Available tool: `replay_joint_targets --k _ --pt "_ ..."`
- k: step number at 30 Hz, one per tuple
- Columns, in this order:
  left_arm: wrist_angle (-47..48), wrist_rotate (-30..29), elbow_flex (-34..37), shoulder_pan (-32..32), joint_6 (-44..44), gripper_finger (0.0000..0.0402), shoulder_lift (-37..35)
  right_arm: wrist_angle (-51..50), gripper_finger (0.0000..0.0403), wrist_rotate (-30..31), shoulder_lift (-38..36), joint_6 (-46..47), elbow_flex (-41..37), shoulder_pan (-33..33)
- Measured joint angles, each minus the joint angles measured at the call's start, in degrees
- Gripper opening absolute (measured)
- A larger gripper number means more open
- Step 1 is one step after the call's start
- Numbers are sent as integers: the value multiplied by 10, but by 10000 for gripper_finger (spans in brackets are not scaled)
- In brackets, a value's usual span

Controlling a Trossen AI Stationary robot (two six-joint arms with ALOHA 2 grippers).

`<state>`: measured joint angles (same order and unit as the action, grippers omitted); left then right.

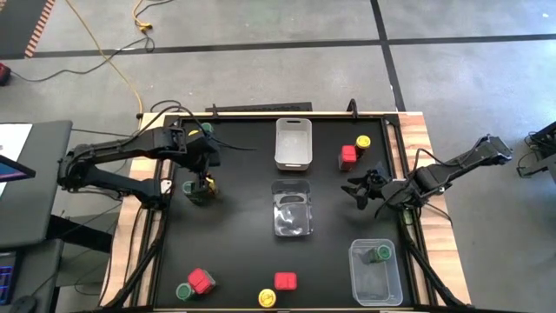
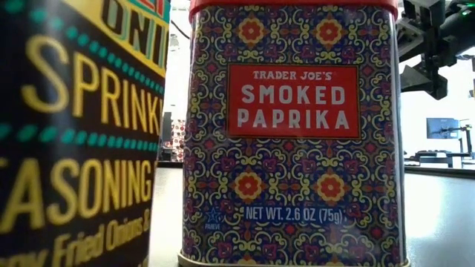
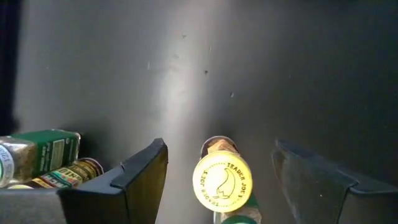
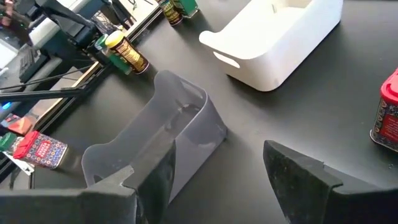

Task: Sort spices by type
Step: Put the middle left yellow seasoning bottle into the black bin

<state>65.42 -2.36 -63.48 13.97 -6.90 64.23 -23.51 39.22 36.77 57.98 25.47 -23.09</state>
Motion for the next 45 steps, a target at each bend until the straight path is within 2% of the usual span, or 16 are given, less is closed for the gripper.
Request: replay_joint_targets --k 7,10,20,30,37,45 --pt "2 0 0 0 60 277 0 0 270 0 0 0 0 0" --pt "3 -19 0 2 66 282 0 0 270 0 0 0 0 0" --pt "2 -49 0 2 88 345 0 0 270 0 0 0 0 0" --pt "-6 -59 0 2 103 347 0 -2 270 0 0 0 0 0" --pt "3 -56 0 2 57 347 2 -2 270 0 0 0 0 0" --pt "28 -22 0 2 -8 344 49 -2 270 0 0 0 0 0"
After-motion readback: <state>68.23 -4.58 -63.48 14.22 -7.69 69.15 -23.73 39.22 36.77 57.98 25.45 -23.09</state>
